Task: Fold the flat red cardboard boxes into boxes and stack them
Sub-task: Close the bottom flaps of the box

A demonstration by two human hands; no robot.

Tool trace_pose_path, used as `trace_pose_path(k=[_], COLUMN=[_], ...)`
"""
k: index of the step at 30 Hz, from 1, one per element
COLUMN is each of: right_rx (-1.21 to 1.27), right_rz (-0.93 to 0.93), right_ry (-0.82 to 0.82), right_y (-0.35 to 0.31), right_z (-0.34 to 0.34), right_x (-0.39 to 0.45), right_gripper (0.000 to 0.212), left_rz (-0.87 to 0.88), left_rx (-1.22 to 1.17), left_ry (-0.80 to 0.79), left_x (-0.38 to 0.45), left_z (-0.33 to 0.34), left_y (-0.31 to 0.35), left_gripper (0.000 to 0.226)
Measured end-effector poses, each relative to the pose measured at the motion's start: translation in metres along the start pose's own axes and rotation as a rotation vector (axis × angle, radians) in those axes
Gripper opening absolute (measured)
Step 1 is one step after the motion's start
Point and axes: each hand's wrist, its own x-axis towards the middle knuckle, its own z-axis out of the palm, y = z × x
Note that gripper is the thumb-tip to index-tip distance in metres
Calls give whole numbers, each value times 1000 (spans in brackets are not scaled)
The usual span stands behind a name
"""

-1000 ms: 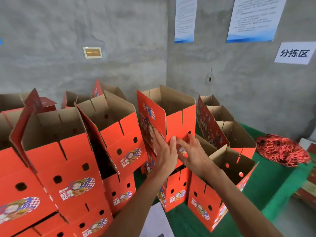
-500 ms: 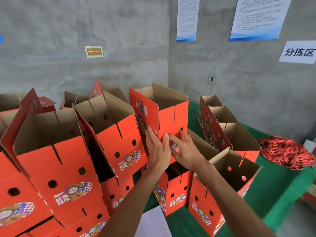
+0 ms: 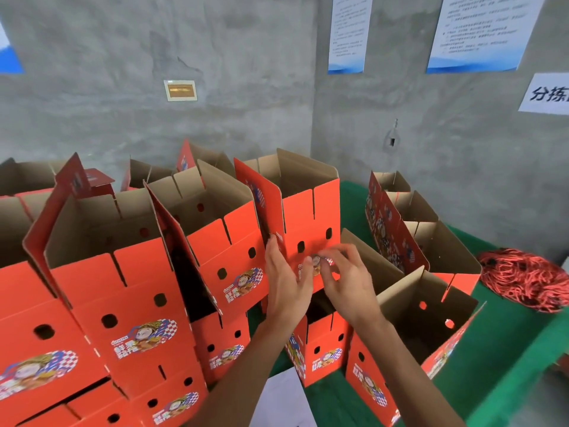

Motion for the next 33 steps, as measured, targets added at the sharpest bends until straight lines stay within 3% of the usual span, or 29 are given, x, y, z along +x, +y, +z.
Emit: trace_pose_path(k=[6, 11, 15, 18, 26, 33], right_rx=[55, 188, 384, 522, 612, 705], right_rz=[-55, -177, -292, -301, -460, -484], right_ry=[138, 205, 188, 73, -202, -229], right_y=[28, 23, -26, -69, -195, -311], right_z=[57, 106, 140, 173, 292, 412], right_x=[4, 3, -22, -51, -127, -203], right_gripper=[28, 31, 29, 33, 39, 29], left_rz=[-9, -79, -132, -186, -301, -338], left_rx=[23, -15, -47, -27, 69, 113], left_ry=[-21, 85, 191, 276, 543, 613], left_x=[-15, -35, -69, -102, -177, -220], left_z=[-29, -100, -189, -263, -451, -626], left_y=[-7, -11, -33, -55, -108, -157], left_gripper=[66, 34, 31, 40, 36, 40])
